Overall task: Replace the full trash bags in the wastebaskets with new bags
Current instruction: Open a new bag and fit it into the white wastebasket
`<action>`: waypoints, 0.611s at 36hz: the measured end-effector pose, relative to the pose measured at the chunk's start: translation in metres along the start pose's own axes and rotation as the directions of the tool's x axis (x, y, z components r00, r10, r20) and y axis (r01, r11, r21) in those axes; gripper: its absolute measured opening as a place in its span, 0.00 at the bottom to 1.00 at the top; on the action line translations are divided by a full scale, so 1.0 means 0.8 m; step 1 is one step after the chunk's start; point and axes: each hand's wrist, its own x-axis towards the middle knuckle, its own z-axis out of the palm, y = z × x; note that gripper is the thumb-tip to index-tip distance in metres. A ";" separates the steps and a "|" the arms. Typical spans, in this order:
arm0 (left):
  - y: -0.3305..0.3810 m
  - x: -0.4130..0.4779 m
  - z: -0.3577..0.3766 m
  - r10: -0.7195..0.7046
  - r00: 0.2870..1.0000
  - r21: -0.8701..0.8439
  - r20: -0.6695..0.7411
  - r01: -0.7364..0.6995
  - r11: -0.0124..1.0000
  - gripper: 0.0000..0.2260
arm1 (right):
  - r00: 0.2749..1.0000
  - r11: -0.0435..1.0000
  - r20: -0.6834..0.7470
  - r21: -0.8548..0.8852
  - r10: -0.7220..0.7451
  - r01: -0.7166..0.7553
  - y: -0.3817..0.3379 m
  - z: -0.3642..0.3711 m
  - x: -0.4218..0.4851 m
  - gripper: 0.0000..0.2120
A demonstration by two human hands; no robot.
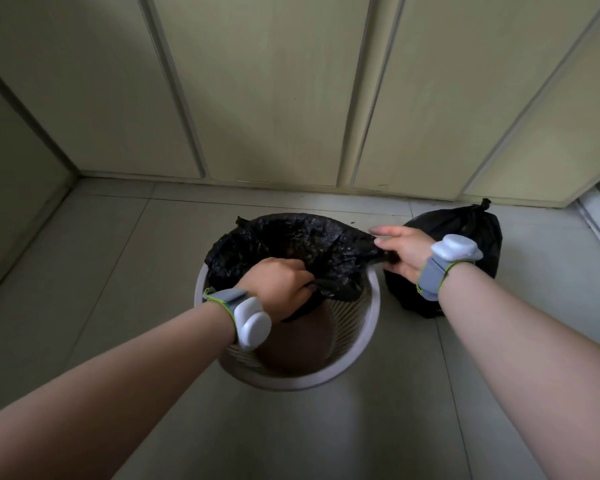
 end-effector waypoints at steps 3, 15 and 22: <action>0.002 -0.010 0.001 0.122 0.982 -0.090 -0.144 -0.136 0.987 0.22 | 0.993 0.997 -0.109 -0.064 0.046 -0.054 0.008 -0.006 0.005 0.11; 0.029 -0.021 -0.007 -0.004 0.988 -0.360 -0.153 -0.052 0.931 0.15 | 0.851 0.647 -0.066 -0.681 -0.521 0.343 -0.007 -0.018 -0.013 0.13; 0.034 -0.022 -0.009 -0.060 0.984 -0.385 -0.170 -0.010 0.923 0.16 | 0.547 0.020 0.561 -0.686 -0.621 0.727 0.016 0.008 -0.097 0.24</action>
